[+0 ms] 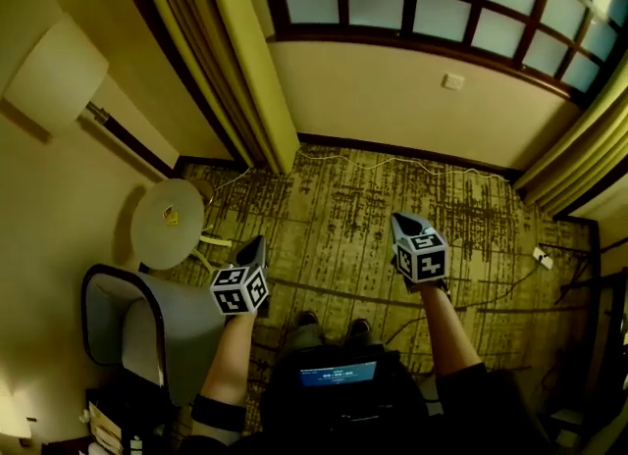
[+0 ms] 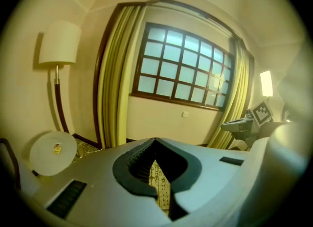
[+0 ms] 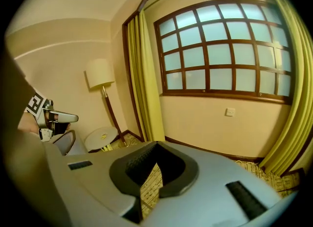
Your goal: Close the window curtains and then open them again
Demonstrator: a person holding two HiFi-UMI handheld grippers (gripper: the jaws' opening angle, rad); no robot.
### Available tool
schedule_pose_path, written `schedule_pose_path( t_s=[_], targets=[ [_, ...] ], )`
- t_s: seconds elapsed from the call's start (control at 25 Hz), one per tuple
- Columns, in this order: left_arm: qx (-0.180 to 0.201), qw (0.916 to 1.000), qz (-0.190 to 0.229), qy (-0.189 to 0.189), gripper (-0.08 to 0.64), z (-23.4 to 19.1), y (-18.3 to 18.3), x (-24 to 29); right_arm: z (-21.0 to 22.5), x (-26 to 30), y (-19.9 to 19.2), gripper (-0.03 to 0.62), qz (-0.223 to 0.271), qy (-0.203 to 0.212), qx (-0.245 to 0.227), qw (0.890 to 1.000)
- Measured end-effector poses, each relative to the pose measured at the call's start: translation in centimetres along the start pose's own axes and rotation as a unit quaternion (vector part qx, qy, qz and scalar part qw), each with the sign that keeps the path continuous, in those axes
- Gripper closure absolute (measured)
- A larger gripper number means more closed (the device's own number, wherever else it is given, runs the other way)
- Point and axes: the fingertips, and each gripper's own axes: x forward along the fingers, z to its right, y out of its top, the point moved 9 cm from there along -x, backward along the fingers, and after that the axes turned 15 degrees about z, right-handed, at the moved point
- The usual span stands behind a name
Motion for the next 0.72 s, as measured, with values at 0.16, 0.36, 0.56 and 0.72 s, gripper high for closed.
schedule_pose_path(
  t_s=[0.16, 0.36, 0.56, 0.72],
  targets=[
    [0.020, 0.9984, -0.010, -0.053, 0.574, 0.9, 0.6, 3.5, 1.0, -1.3, -0.5, 0.586, 0.007, -0.043, 0.019, 0.999],
    [0.030, 0.9951, -0.012, -0.094, 0.574, 1.4, 1.7, 6.2, 1.5, -2.6, -0.5, 0.586, 0.011, -0.076, 0.029, 0.997],
    [0.037, 0.9918, -0.017, -0.121, 0.574, 2.4, 1.9, 7.7, 2.0, -3.4, -0.5, 0.586, 0.016, -0.097, 0.034, 0.995],
    [0.042, 0.9906, -0.014, -0.129, 0.574, 2.2, 2.5, 8.2, 1.3, -3.2, -0.2, 0.586, 0.017, -0.096, 0.036, 0.995]
  ],
)
